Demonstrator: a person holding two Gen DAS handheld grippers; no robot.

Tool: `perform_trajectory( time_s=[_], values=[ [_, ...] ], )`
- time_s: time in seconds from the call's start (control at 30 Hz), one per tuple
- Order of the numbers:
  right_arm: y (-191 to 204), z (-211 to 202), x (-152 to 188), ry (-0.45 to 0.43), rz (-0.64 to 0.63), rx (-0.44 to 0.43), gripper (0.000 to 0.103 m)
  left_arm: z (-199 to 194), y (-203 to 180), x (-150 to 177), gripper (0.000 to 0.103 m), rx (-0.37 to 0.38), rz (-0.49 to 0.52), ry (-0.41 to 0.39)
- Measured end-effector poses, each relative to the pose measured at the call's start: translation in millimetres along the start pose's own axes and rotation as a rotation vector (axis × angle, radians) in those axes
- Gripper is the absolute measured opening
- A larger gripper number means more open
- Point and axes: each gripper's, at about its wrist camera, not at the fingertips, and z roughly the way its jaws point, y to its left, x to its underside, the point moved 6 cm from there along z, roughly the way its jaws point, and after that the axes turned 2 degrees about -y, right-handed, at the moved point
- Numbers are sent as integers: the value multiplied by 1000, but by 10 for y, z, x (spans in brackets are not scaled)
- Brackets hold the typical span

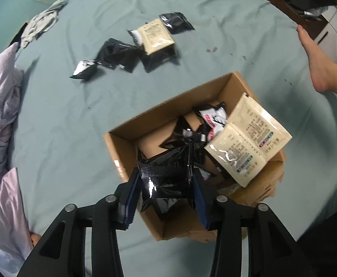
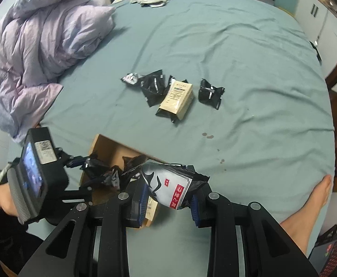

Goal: Organize snacks
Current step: 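Lower the black packet into the box and open the left gripper, then lower the white packet into the box and open the right gripper, then reach the right gripper into the pile and grasp a black packet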

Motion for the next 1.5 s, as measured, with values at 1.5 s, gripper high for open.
perform_trajectory(
  time_s=[1.5],
  values=[
    [148, 1170, 142, 302, 93, -6, 60, -251, 911, -8, 77, -110, -335, -165]
  ],
)
